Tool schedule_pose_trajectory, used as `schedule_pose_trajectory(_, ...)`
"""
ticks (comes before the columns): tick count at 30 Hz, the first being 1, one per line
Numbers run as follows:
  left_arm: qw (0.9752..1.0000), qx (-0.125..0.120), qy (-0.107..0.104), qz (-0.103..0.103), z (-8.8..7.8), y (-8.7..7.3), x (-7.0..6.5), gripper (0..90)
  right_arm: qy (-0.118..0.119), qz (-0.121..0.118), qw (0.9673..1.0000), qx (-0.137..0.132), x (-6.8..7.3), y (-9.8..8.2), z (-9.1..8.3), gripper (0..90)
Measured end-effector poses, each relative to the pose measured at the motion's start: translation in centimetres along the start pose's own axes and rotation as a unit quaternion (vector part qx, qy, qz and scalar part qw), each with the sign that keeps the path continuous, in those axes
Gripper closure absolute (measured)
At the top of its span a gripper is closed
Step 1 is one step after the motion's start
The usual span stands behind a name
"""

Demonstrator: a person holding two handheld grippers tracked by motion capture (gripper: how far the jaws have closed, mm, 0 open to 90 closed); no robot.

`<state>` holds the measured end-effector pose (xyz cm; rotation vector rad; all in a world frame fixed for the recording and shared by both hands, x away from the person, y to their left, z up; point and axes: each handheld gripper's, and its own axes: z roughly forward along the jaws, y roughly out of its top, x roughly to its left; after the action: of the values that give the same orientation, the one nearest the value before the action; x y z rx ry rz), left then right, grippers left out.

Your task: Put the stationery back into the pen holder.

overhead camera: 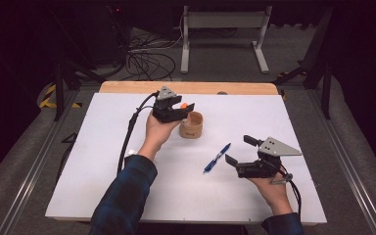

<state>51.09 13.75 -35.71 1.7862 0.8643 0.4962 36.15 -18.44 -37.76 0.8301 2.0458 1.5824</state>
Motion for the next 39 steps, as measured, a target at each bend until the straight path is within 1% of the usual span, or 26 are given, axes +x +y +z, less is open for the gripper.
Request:
schedule_pose_trajectory(2, 1.0, -0.006, 0.005, 0.003, -0.5, 0.0, 0.0, 25.8, -0.001, -0.001, 1.0, -0.001, 0.0, 0.0, 0.0, 5.9)
schedule_pose_trajectory(4, 0.9999, -0.009, 0.005, 0.003, -1.1, 0.0, 0.1, 22.7, 0.0, 0.0, 1.0, -0.001, -0.1, 0.0, 0.0, 5.9)
schedule_pose_trajectory(6, 0.9998, -0.013, 0.007, 0.01, -1.7, 0.1, 0.0, 18.9, -0.001, 0.0, 1.0, 0.0, 0.0, 0.0, 0.0, 5.9)
schedule_pose_trajectory(8, 0.9996, -0.021, 0.008, 0.016, -2.3, 0.1, 0.0, 17.4, -0.002, 0.0, 1.0, 0.001, 0.0, 0.0, 0.1, 5.8)
schedule_pose_trajectory(10, 0.9995, -0.027, 0.005, 0.015, -2.9, 0.1, -0.1, 15.4, -0.003, -0.002, 1.0, 0.002, 0.1, 0.0, 0.1, 5.7)
schedule_pose_trajectory(13, 0.9993, -0.034, 0.001, 0.017, -3.8, 0.0, -0.2, 13.6, -0.002, -0.002, 1.0, 0.004, 0.1, 0.0, 0.2, 5.4)
schedule_pose_trajectory(15, 0.9991, -0.037, 0.003, 0.021, -4.5, -0.1, -0.3, 12.0, -0.002, -0.002, 1.0, 0.005, 0.2, 0.0, 0.3, 5.2)
schedule_pose_trajectory(16, 0.999, -0.041, 0.001, 0.02, -4.7, -0.1, -0.3, 11.3, -0.001, -0.002, 1.0, 0.005, 0.2, 0.0, 0.3, 5.1)
schedule_pose_trajectory(22, 0.9982, -0.056, -0.004, 0.024, -6.9, -0.5, -0.8, 9.1, -0.001, -0.005, 1.0, 0.008, 0.3, 0.0, 0.5, 5.0)
schedule_pose_trajectory(25, 0.9977, -0.059, -0.004, 0.034, -8.2, -0.8, -1.2, 8.5, -0.004, -0.005, 0.9999, 0.011, 0.4, 0.0, 0.5, 5.1)
schedule_pose_trajectory(30, 0.9967, -0.07, -0.007, 0.04, -9.9, -1.2, -1.7, 7.8, -0.005, -0.004, 0.9999, 0.011, 0.4, 0.1, 0.6, 4.6)
schedule_pose_trajectory(31, 0.9965, -0.071, -0.006, 0.043, -10.3, -1.3, -1.7, 7.8, -0.005, -0.004, 0.9999, 0.01, 0.4, 0.1, 0.6, 4.5)
schedule_pose_trajectory(34, 0.9961, -0.078, -0.01, 0.039, -11.5, -1.6, -1.8, 7.5, -0.007, -0.004, 0.9999, 0.008, 0.4, 0.2, 0.5, 4.4)
schedule_pose_trajectory(36, 0.9959, -0.078, -0.003, 0.047, -12.2, -1.8, -1.9, 7.4, -0.006, -0.002, 0.9999, 0.008, 0.4, 0.2, 0.5, 4.4)
schedule_pose_trajectory(37, 0.9955, -0.078, 0.0, 0.054, -12.7, -2.0, -2.0, 7.4, -0.005, -0.002, 0.9999, 0.008, 0.4, 0.1, 0.6, 4.3)
schedule_pose_trajectory(39, 0.9955, -0.078, -0.002, 0.055, -13.4, -2.3, -2.0, 7.3, -0.004, -0.005, 0.9999, 0.01, 0.4, 0.1, 0.7, 4.3)
